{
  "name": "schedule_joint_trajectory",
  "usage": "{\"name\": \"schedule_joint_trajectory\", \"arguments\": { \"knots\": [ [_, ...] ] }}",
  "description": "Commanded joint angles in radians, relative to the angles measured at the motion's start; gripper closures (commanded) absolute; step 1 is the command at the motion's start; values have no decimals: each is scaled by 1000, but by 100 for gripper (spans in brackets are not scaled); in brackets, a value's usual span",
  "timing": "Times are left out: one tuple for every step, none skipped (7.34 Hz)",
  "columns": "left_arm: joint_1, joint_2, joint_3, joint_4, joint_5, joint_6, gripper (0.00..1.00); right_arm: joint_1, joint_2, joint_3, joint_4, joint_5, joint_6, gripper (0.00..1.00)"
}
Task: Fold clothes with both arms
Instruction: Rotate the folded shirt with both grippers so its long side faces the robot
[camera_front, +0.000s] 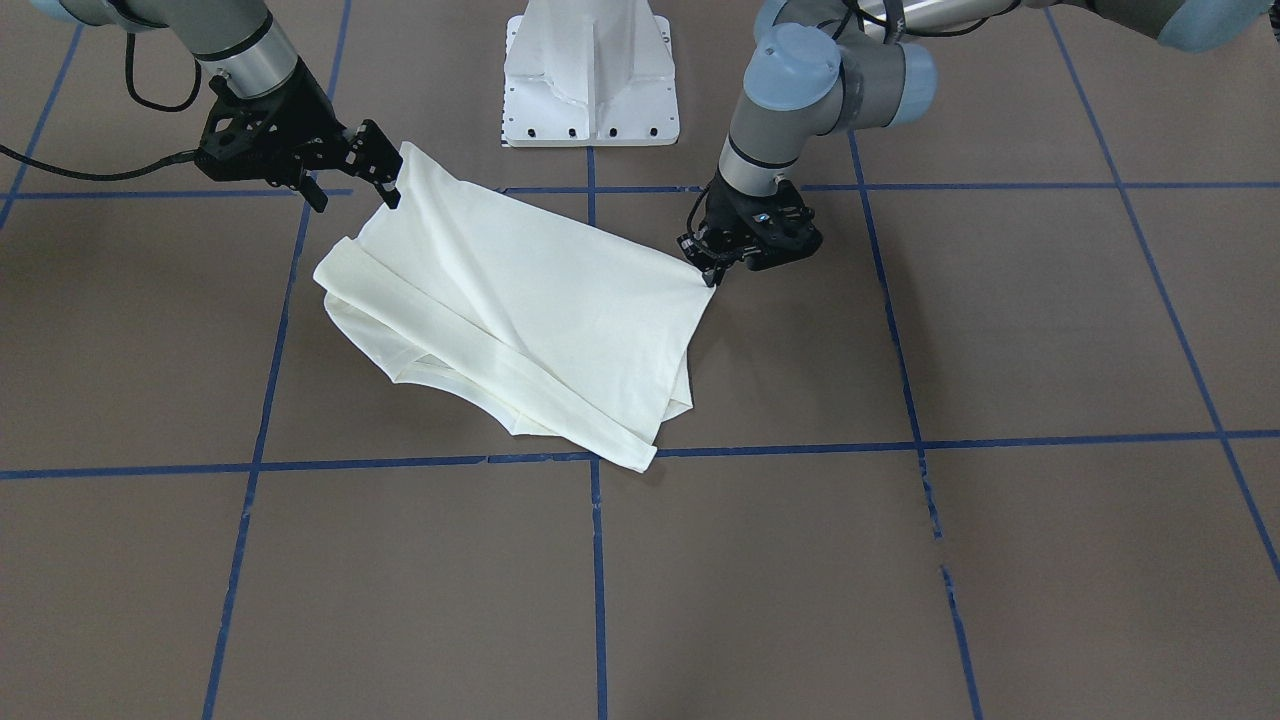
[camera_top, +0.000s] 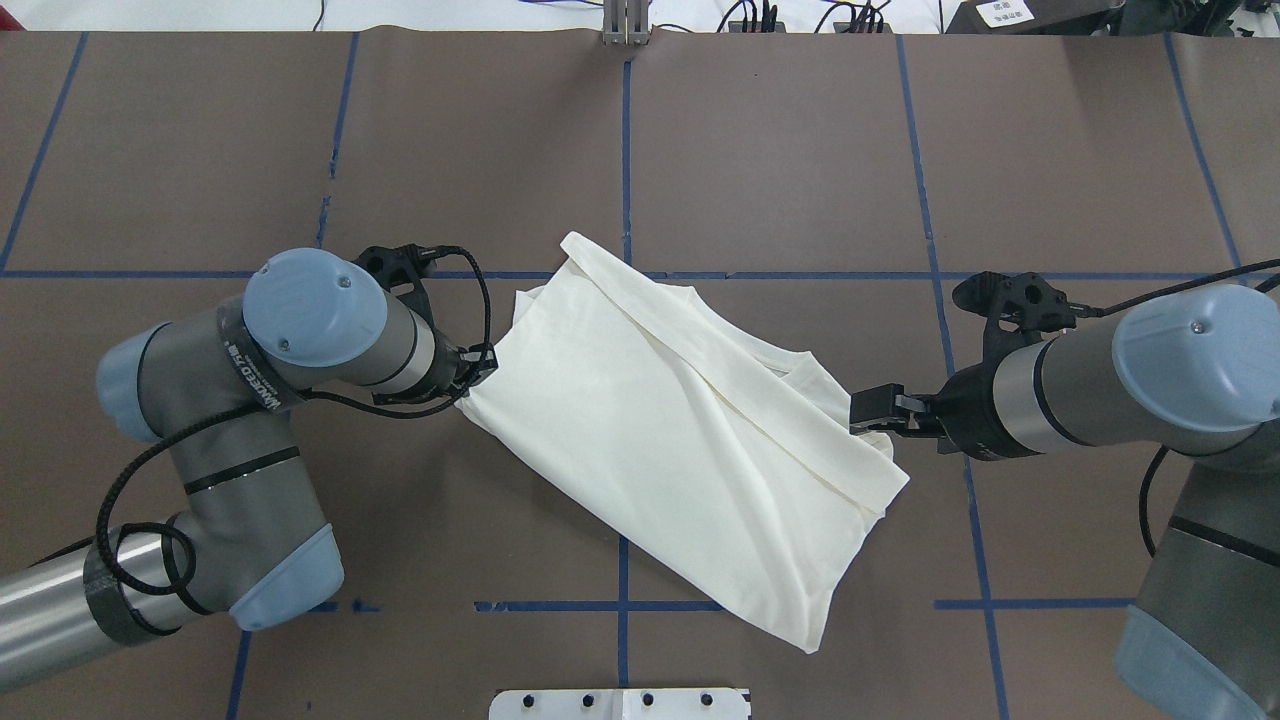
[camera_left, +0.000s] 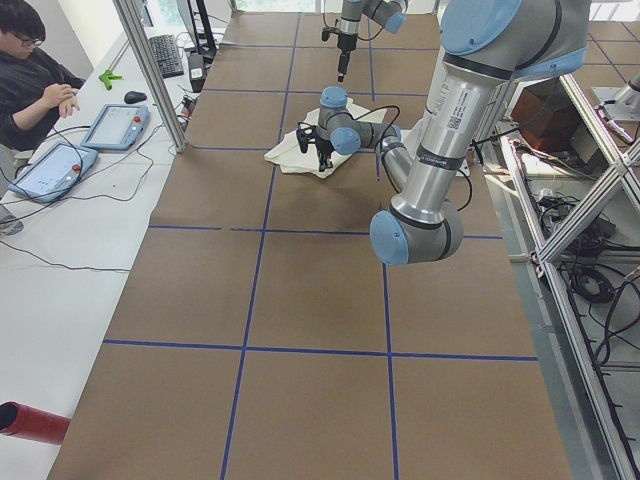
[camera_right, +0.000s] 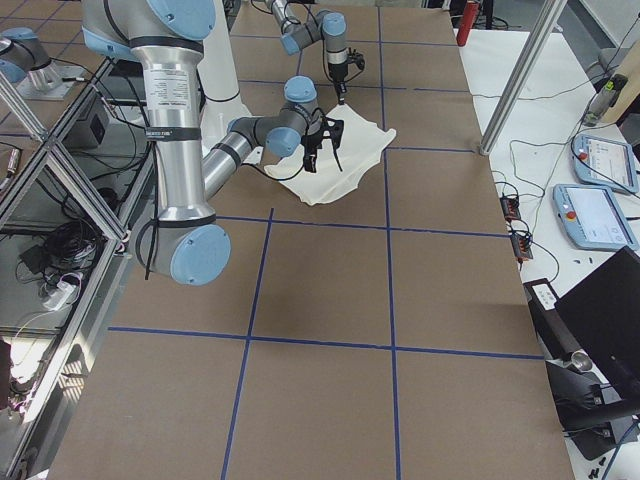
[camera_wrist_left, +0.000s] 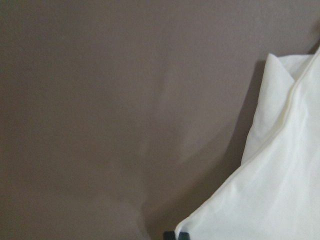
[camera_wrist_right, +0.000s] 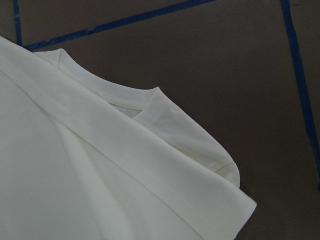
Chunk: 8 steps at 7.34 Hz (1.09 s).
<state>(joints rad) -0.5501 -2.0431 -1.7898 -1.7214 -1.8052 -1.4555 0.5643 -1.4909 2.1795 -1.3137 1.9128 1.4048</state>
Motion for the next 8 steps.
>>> {"name": "schedule_joint_trajectory", "arguments": {
  "knots": [
    [-60,-66,152,-108,100,119,100,20,0,-21,1,0,-6,0],
    [-100,-181,367,-257,104,121,100,25,0,-24,1,-1,-3,0],
    [-160,-301,580,-371,104,182,100,25,0,-26,1,-5,0,0],
    [-198,-349,686,-471,136,263,100,26,0,-30,1,-6,2,0],
    [-226,-371,740,-524,157,308,100,28,0,-32,1,-8,2,0],
    [-232,-385,780,-556,173,320,100,28,0,-35,1,-9,2,0],
    [-232,-387,793,-575,194,320,100,28,1,-44,2,-11,2,0],
    [-234,-387,793,-580,201,320,98,28,12,-53,2,-12,2,0]
  ]
}}
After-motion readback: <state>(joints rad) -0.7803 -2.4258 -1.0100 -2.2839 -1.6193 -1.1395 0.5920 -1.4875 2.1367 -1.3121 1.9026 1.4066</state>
